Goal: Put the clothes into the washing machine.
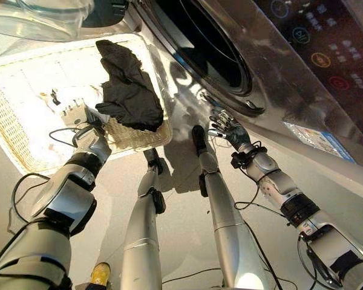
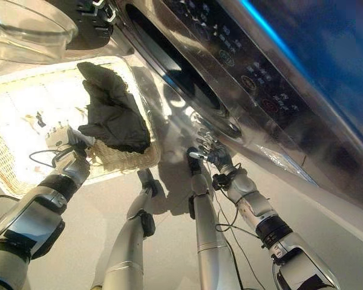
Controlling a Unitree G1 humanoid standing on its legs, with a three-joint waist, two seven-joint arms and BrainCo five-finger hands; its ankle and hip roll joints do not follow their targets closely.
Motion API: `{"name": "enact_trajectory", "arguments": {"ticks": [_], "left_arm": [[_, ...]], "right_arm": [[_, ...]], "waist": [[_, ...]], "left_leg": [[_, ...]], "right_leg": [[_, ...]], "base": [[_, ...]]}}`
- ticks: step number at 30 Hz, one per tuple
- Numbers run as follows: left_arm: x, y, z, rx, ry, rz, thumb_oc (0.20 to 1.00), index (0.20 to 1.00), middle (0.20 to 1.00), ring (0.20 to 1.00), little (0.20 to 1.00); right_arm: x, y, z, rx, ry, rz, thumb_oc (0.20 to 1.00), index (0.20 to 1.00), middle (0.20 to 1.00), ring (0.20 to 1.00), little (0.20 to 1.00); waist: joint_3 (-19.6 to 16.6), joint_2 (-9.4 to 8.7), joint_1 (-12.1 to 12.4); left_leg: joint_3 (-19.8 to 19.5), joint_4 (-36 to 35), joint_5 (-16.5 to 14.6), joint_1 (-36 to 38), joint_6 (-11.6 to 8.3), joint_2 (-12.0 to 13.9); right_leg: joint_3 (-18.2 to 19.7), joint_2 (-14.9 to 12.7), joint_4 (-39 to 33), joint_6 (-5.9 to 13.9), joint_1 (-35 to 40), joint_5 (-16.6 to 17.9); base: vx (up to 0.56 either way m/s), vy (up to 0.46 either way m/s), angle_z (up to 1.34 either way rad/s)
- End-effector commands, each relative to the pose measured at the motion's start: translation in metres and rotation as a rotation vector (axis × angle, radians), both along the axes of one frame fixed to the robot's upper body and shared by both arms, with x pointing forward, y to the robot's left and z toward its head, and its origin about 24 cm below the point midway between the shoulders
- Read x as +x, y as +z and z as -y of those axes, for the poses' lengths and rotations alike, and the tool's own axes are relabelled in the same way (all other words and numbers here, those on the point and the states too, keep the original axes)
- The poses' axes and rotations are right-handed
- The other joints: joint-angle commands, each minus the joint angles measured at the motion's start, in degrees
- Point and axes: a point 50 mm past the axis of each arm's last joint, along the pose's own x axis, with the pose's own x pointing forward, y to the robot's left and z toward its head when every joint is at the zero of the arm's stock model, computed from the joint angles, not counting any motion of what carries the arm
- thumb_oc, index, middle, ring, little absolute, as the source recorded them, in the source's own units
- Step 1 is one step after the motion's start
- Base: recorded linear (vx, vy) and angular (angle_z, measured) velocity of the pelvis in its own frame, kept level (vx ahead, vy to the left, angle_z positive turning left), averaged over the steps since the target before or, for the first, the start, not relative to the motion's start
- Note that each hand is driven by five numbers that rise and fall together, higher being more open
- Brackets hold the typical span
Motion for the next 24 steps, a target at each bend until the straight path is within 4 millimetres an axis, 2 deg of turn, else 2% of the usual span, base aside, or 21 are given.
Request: {"name": "enact_trajectory", "arguments": {"ticks": [1,5,8,9,10,11,14,15,17,18,20,21,22,24], "left_arm": [[-0.028,-0.035,-0.041,-0.016,0.154,-0.218,0.2,0.2,0.2,0.2,0.2],[-0.028,-0.033,-0.041,0.022,0.133,-0.116,0.2,0.2,0.2,0.2,0.2],[-0.026,-0.03,-0.038,-0.041,0.097,0.03,0.2,0.2,0.2,0.2,0.2],[-0.023,-0.024,-0.035,-0.085,0.071,0.124,0.2,0.2,0.2,0.2,0.2],[-0.018,-0.01,-0.029,-0.133,0.036,0.258,0.2,0.2,0.2,0.2,0.2],[-0.018,-0.009,-0.029,-0.134,0.033,0.268,0.2,0.2,0.2,0.2,0.2],[-0.017,0.027,-0.015,-0.17,-0.059,0.51,0.2,0.2,0.2,0.2,0.2],[-0.017,0.028,-0.015,-0.17,-0.058,0.514,0.2,0.2,0.2,0.2,0.2],[-0.02,0.032,-0.009,-0.171,-0.096,0.568,0.2,0.2,0.2,0.2,0.2],[-0.025,0.032,-0.003,-0.195,-0.141,0.639,0.2,0.2,0.2,0.2,0.2],[-0.03,0.031,-0.002,-0.227,-0.178,0.677,0.2,0.2,0.2,0.2,0.2],[-0.03,0.033,-0.002,-0.227,-0.177,0.681,0.2,0.2,0.2,0.2,0.2],[-0.034,0.034,0.001,-0.26,-0.223,0.716,0.2,0.2,0.2,0.2,0.2],[-0.038,0.032,0.006,-0.335,-0.277,0.737,0.2,0.2,0.2,0.2,0.2]], "right_arm": [[-0.009,0.007,-0.015,0.053,0.08,0.064,1.0,1.0,1.0,1.0,1.0],[-0.008,0.003,-0.016,0.043,0.085,0.051,1.0,1.0,1.0,1.0,1.0],[-0.008,-0.001,-0.018,0.043,0.086,0.037,1.0,1.0,1.0,1.0,1.0],[-0.009,-0.003,-0.019,0.047,0.082,0.03,1.0,1.0,1.0,1.0,1.0],[-0.012,-0.006,-0.021,0.056,0.074,0.023,1.0,1.0,1.0,1.0,1.0],[-0.012,-0.006,-0.021,0.056,0.074,0.022,1.0,1.0,1.0,1.0,1.0],[-0.018,-0.013,-0.021,0.082,0.041,0.014,1.0,1.0,1.0,1.0,1.0],[-0.017,-0.012,-0.021,0.081,0.042,0.019,1.0,1.0,1.0,1.0,1.0],[-0.02,-0.013,-0.022,0.092,0.028,0.02,1.0,1.0,1.0,1.0,1.0],[-0.022,-0.014,-0.024,0.103,0.017,0.023,1.0,1.0,1.0,1.0,1.0],[-0.024,-0.015,-0.024,0.107,0.008,0.031,1.0,1.0,1.0,1.0,1.0],[-0.024,-0.014,-0.025,0.106,0.009,0.034,1.0,1.0,1.0,1.0,1.0],[-0.025,-0.014,-0.026,0.106,0.004,0.042,1.0,1.0,1.0,1.0,1.0],[-0.026,-0.013,-0.029,0.097,0.007,0.052,1.0,1.0,1.0,1.0,1.0]], "waist": [[-1.01,-3.63,-0.88],[-1.01,-3.17,0.27],[-1.01,-2.62,1.61],[-1.01,-2.2,2.43],[-1.01,-1.46,3.74],[-1.01,-1.41,3.77],[-1.01,0.64,7.09],[-1.01,0.63,7.01],[-1.01,1.41,8.59],[-1.01,2.28,10.2],[-1.01,2.99,11.42],[-1.01,3.03,11.39],[-1.01,3.64,12.56],[-1.01,4.16,13.41]], "left_leg": [[1.25,9.02,-7.46,0.09,-0.83,-4.16],[0.14,6.82,-5.97,2.31,-0.98,-4.13],[-1.05,5.48,-4.73,4.09,-1.06,-4.2],[-1.75,4.63,-3.94,5.04,-1.01,-4.19],[-3.0,3.28,-2.84,6.39,-0.93,-4.17],[-3.1,3.19,-2.78,6.5,-0.92,-4.19],[-6.06,-0.65,-0.75,10.11,-0.7,-4.51],[-6.05,-0.85,-0.24,9.75,-0.71,-4.55],[-7.04,-2.27,-0.12,11.73,-0.61,-4.55],[-8.01,-3.93,0.48,13.82,-0.55,-4.41],[-8.66,-4.88,0.8,15.47,-0.63,-4.2],[-8.67,-5.01,1.25,15.12,-0.65,-4.17],[-9.34,-5.47,0.98,16.93,-0.72,-4.16],[-9.97,-6.0,1.08,18.49,-0.82,-4.07]], "right_leg": [[-0.71,2.42,-10.03,2.62,1.98,5.5],[-0.87,3.03,-9.16,2.23,4.26,4.06],[-1.28,3.47,-7.99,1.84,6.29,2.81],[-1.53,3.8,-7.24,1.57,7.39,2.0],[-2.1,4.07,-6.26,1.27,9.0,0.84],[-2.17,4.06,-6.23,1.26,9.12,0.78],[-4.54,3.76,-5.24,1.06,13.36,-1.3],[-4.54,3.71,-5.49,1.05,13.04,-0.8],[-5.77,3.39,-5.02,1.1,15.09,-2.04],[-7.16,2.88,-4.56,1.06,17.23,-3.09],[-8.25,2.44,-3.81,1.07,18.83,-4.09],[-8.28,2.47,-4.11,1.05,18.56,-3.56],[-9.22,1.98,-2.99,0.99,20.46,-5.2],[-10.05,1.56,-2.22,0.92,22.09,-6.2]], "base": [[-0.04,-0.002,-0.05],[-0.05,-0.043,-0.04],[-0.05,-0.107,0.01],[-0.06,-0.176,0.14],[-0.06,-0.168,0.17],[-0.06,-0.211,0.2],[-0.05,-0.222,0.21],[-0.04,-0.238,0.36],[-0.03,-0.192,0.41],[-0.03,-0.185,0.36],[-0.03,-0.162,0.23],[-0.02,-0.164,0.14],[-0.04,-0.144,0.24],[-0.02,-0.166,0.4]]}}
